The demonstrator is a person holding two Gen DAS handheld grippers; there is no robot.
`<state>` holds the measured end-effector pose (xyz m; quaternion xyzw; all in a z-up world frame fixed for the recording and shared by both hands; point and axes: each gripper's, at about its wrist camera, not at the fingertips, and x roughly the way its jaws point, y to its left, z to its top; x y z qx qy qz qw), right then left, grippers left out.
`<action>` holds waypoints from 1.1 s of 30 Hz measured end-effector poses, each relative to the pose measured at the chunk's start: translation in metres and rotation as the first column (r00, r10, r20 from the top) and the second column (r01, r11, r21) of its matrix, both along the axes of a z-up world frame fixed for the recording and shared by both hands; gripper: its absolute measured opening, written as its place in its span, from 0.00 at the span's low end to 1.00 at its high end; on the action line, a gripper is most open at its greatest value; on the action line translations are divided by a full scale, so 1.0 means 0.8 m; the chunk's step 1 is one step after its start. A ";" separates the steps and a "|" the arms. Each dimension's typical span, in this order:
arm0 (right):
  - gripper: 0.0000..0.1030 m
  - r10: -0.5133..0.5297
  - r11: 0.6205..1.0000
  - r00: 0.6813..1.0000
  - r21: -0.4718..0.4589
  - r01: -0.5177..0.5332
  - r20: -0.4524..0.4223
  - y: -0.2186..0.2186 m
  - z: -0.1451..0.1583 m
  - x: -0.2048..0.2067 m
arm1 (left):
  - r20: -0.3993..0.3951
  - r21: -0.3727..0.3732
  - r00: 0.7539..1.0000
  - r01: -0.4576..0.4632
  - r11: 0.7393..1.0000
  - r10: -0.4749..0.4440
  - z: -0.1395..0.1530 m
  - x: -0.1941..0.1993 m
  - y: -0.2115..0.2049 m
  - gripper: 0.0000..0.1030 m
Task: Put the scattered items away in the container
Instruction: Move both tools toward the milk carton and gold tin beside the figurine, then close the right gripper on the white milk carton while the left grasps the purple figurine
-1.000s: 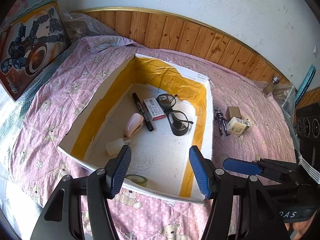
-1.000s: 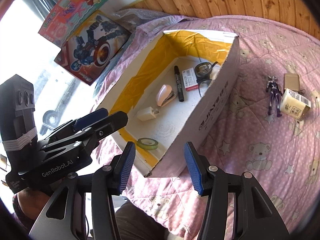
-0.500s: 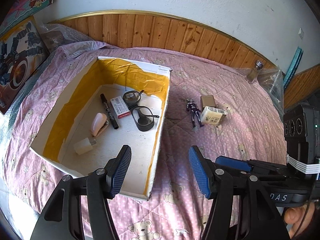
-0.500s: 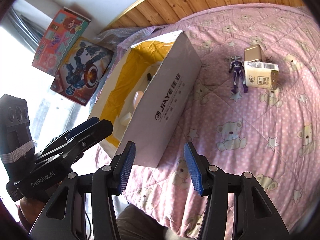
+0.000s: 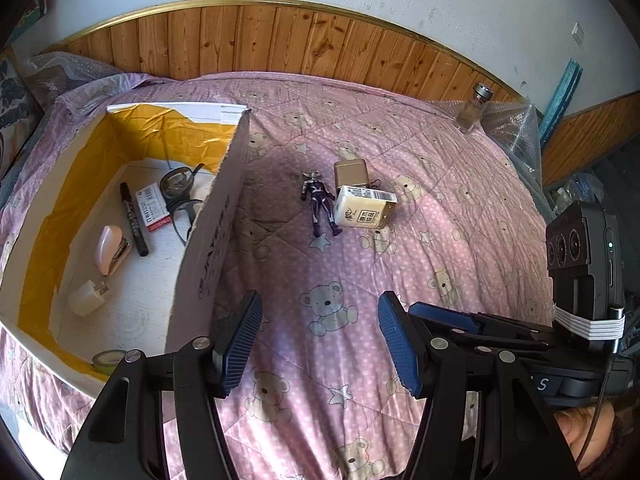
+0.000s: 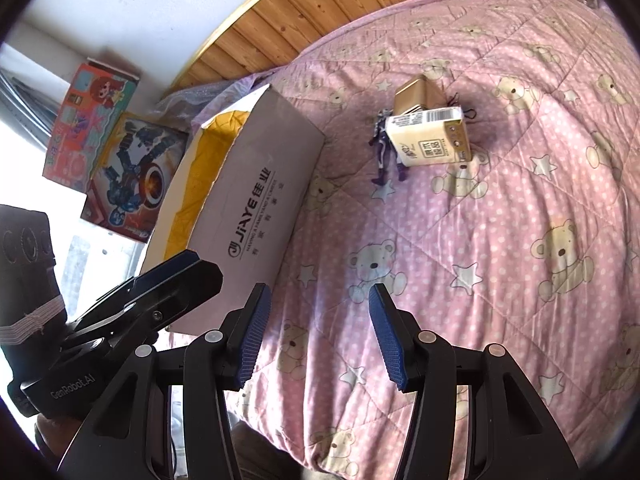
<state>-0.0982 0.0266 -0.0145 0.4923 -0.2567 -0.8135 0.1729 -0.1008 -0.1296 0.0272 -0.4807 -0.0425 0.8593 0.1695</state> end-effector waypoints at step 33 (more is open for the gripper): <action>0.53 0.238 0.928 0.971 0.299 -0.222 -0.019 0.050 -0.064 -0.195 | 0.197 0.035 0.980 0.007 0.999 -0.013 -0.126 -0.176 0.055 0.60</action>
